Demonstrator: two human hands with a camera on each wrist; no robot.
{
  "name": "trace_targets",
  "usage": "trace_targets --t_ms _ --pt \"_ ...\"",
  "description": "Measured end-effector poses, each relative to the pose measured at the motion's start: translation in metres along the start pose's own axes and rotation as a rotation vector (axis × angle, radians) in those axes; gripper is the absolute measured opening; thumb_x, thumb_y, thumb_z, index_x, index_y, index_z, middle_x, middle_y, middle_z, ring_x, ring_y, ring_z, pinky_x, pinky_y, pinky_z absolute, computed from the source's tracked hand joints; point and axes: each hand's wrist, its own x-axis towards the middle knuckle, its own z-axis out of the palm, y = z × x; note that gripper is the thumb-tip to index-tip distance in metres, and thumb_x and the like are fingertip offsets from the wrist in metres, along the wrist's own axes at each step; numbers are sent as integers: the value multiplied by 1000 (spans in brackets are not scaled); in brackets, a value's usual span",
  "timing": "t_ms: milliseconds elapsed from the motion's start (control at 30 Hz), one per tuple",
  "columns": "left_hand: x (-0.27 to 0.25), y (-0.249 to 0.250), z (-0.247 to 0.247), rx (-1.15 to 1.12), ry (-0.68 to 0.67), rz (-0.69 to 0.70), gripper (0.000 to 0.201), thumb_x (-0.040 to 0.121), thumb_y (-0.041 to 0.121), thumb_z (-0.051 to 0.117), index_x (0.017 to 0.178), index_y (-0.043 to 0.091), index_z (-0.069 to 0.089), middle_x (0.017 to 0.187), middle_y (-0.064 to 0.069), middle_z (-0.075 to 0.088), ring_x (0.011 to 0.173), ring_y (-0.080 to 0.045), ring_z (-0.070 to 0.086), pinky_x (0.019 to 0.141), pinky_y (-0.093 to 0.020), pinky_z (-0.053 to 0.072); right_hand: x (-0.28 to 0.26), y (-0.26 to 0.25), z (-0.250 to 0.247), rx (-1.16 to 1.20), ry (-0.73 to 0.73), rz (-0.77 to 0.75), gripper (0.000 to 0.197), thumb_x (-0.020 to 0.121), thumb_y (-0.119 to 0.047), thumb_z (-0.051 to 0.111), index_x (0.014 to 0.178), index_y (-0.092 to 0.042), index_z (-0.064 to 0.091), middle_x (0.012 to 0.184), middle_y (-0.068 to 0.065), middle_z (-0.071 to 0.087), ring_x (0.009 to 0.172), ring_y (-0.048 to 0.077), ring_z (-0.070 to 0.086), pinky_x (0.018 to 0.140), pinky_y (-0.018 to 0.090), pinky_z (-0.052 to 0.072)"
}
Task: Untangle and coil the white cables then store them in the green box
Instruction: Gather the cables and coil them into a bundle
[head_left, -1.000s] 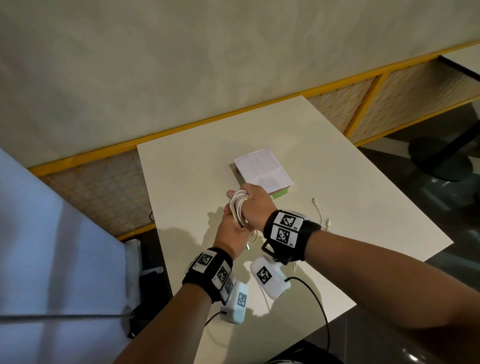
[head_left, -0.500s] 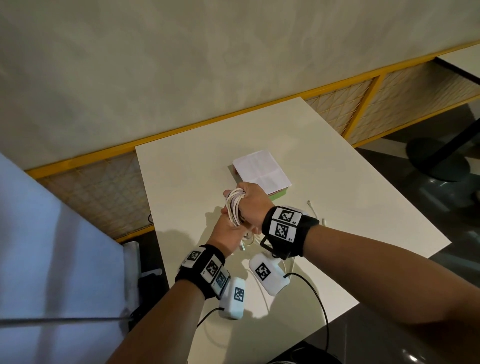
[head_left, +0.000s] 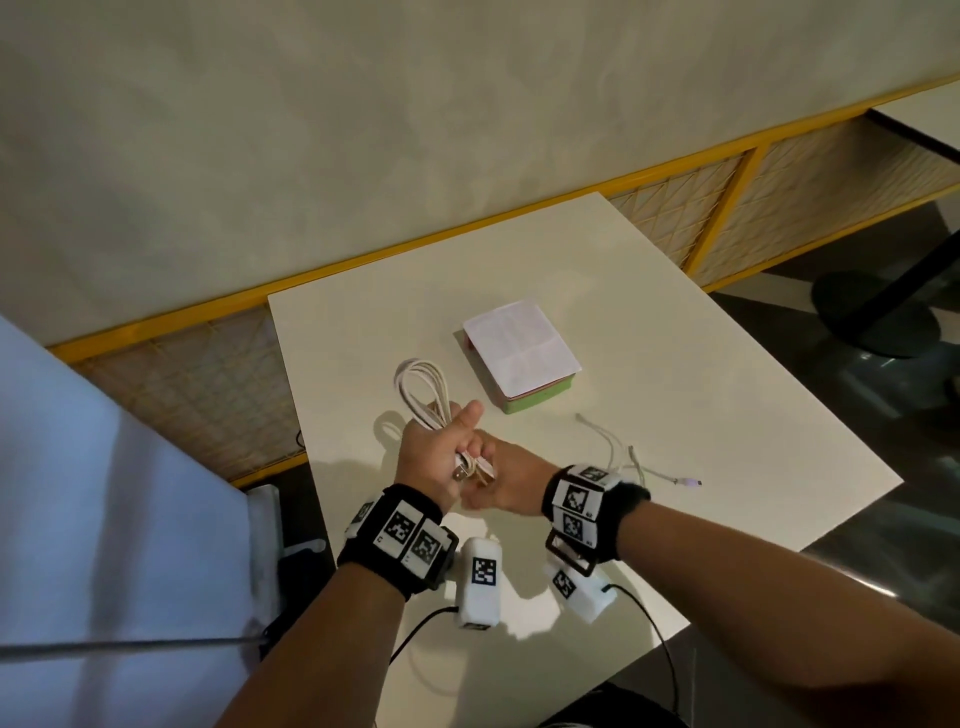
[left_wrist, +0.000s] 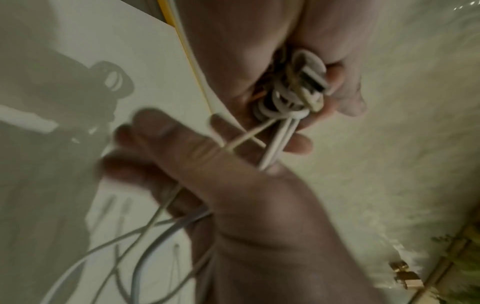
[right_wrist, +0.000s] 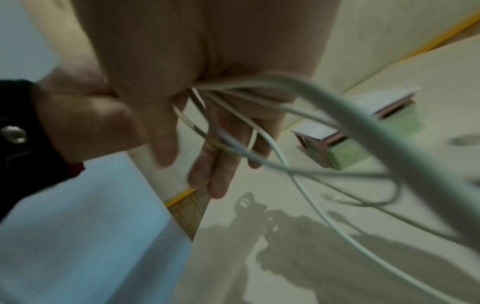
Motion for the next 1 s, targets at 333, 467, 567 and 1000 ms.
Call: trace_targets --t_ms 333,467,567,1000 --pt "4 -10 -14 127 30 69 47 87 16 68 42 22 59 35 0 47 41 -19 37 56 -37 33 -18 49 1 -286 -164 271 31 84 -39 61 60 -21 51 30 -12 51 52 20 62 74 31 54" --pt "1 -11 -19 204 36 72 43 72 26 77 37 22 51 33 2 40 34 -19 35 59 -42 35 -19 54 -15 -368 -110 341 24 82 -35 64 64 -21 59 43 -7 61 54 24 65 59 28 55" --pt "-2 -13 -25 249 48 83 33 62 33 81 43 22 56 34 2 41 37 -19 37 64 -43 38 -21 52 -35 -626 -35 375 24 83 -41 60 91 -19 67 93 9 70 86 28 65 68 29 47" --pt "-6 -25 -30 632 -118 105 63 40 50 81 85 14 56 55 -5 50 36 -13 47 39 -23 39 -18 -9 -40 -310 261 18 21 85 -33 63 74 -17 56 70 1 55 65 21 50 59 30 37"
